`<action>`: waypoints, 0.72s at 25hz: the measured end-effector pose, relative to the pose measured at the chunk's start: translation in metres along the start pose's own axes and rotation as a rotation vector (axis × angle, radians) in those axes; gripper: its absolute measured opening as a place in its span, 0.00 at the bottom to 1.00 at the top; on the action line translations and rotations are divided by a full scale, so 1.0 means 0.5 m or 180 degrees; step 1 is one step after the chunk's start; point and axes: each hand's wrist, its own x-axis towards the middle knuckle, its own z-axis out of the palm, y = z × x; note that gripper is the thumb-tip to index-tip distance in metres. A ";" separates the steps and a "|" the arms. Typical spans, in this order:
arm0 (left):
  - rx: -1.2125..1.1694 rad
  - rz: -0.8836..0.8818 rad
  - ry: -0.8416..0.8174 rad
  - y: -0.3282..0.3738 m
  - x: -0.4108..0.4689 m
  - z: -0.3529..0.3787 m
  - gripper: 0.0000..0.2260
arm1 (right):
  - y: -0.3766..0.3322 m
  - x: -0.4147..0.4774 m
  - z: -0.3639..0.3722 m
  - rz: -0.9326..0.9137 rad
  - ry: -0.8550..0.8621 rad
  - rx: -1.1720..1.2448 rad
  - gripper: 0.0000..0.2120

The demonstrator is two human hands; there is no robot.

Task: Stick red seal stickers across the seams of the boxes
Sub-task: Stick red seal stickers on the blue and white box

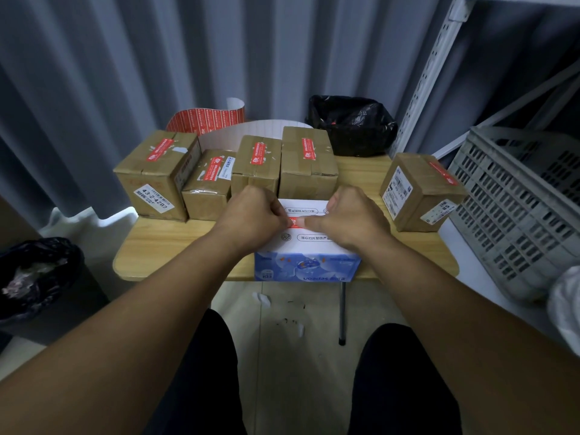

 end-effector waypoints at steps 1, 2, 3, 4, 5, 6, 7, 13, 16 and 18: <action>-0.0011 -0.0005 0.0004 0.000 0.000 0.000 0.04 | 0.002 0.003 -0.001 0.0021 -0.0026 0.0063 0.27; -0.0018 -0.0014 0.0003 0.001 -0.001 -0.001 0.04 | 0.002 0.004 -0.003 0.0041 -0.0043 0.0121 0.27; -0.0026 -0.0024 -0.0007 0.001 -0.001 -0.001 0.04 | 0.005 0.008 -0.003 0.0065 -0.0055 0.0178 0.27; -0.0037 -0.0035 -0.0019 0.000 0.000 -0.001 0.04 | 0.006 0.011 -0.004 0.0086 -0.0064 0.0250 0.25; -0.0051 -0.0042 -0.0030 -0.001 0.001 -0.001 0.04 | 0.008 0.015 -0.005 0.0105 -0.0076 0.0347 0.23; -0.0068 -0.0045 -0.0039 -0.001 0.002 -0.002 0.04 | 0.010 0.017 -0.009 0.0120 -0.0086 0.0460 0.21; -0.0093 -0.0050 -0.0049 -0.002 0.002 -0.002 0.04 | 0.013 0.020 -0.011 0.0145 -0.0101 0.0578 0.20; -0.0149 -0.0074 -0.0081 0.000 0.002 -0.002 0.03 | 0.020 0.019 -0.025 0.0305 -0.0220 0.1049 0.16; -0.0182 -0.0105 -0.0058 -0.001 0.003 -0.003 0.03 | 0.017 0.013 -0.039 0.0361 -0.0244 0.1187 0.10; -0.0213 -0.0140 -0.0053 -0.002 0.003 -0.004 0.03 | 0.021 0.008 -0.050 0.0458 -0.0076 0.1387 0.05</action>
